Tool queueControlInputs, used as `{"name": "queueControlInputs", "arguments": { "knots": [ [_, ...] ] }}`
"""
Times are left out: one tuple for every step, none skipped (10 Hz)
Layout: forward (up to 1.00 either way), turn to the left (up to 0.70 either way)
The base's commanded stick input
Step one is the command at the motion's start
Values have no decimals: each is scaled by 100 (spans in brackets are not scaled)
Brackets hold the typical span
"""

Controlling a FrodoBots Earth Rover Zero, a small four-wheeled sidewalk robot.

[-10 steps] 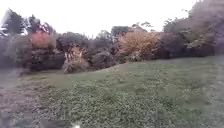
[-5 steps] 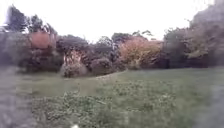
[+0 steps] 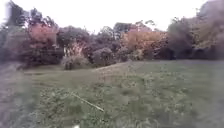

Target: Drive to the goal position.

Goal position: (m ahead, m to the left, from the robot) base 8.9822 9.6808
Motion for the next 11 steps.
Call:
{"name": "queueControlInputs", "arguments": {
  "knots": [
    [100, 3],
    [100, 3],
    [100, 4],
    [100, 4],
    [100, 3],
    [100, 3],
    [100, 4],
    [100, 3],
    [100, 3],
    [100, 3],
    [100, 3]
  ]
}}
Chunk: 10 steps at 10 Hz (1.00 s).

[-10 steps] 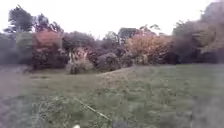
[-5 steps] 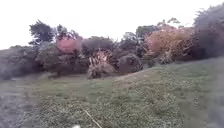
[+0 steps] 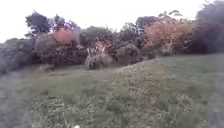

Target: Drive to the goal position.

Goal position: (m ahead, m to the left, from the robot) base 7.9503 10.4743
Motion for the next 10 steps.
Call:
{"name": "queueControlInputs", "arguments": {
  "knots": [
    [100, 3],
    [100, 3],
    [100, 3],
    [100, 3],
    [100, 3],
    [100, 3],
    [100, 3],
    [100, 3],
    [100, 3],
    [100, 4]
  ]
}}
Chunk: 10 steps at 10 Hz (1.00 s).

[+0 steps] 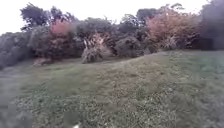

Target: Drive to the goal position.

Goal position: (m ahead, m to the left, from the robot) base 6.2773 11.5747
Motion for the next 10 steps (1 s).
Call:
{"name": "queueControlInputs", "arguments": {
  "knots": [
    [100, 4],
    [100, 4],
    [100, 4],
    [100, 3],
    [100, 3],
    [100, 3],
    [100, 3],
    [100, 3],
    [100, 3],
    [100, 3]
  ]
}}
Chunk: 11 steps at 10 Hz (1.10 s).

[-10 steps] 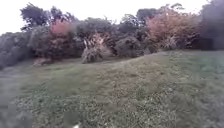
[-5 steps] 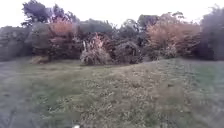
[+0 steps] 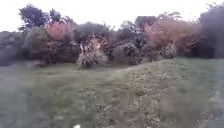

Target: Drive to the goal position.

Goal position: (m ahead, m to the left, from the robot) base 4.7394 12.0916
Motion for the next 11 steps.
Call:
{"name": "queueControlInputs", "arguments": {
  "knots": [
    [100, 3],
    [100, 3],
    [100, 4],
    [100, 4],
    [100, 3],
    [100, 3],
    [100, 12],
    [100, 25],
    [100, 40],
    [100, 40],
    [100, 40]
  ]
}}
